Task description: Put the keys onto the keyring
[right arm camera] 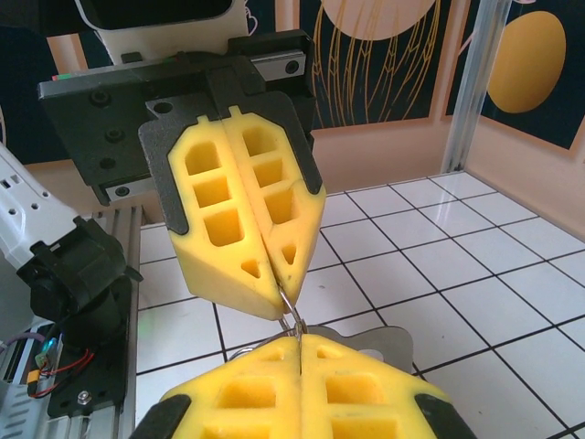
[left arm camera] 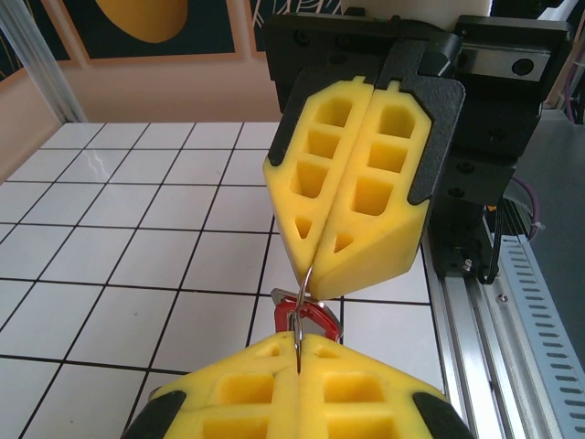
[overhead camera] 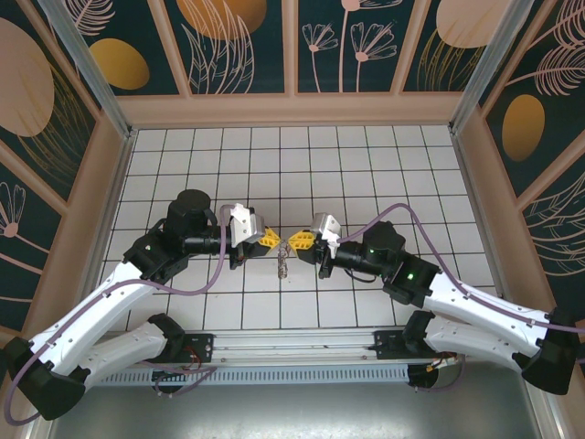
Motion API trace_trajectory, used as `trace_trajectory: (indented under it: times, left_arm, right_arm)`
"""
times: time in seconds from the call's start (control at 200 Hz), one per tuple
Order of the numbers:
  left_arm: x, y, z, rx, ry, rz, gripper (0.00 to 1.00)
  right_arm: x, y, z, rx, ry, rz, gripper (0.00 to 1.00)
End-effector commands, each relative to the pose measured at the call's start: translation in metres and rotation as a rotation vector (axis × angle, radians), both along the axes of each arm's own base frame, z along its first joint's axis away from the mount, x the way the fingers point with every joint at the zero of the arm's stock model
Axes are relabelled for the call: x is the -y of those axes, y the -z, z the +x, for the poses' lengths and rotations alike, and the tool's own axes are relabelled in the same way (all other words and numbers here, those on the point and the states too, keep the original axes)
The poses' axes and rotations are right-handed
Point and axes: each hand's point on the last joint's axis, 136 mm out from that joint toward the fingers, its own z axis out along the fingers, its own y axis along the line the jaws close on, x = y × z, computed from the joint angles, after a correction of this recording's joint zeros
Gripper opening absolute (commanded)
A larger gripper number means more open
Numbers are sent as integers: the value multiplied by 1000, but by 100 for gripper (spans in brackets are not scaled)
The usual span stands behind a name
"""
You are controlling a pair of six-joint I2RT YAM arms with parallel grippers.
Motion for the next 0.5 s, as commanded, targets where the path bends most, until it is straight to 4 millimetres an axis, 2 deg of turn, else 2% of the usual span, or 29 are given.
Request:
trace_trajectory:
  times: [0.0,0.495]
  left_arm:
    - [2,-6,-2,17,17,-19,0]
    - [1,-7,-3,20,17,-21,0]
  right_arm:
    - [-1,-13,2,24,0,48,0]
    - [-2,-8,4,15,-1,43,0]
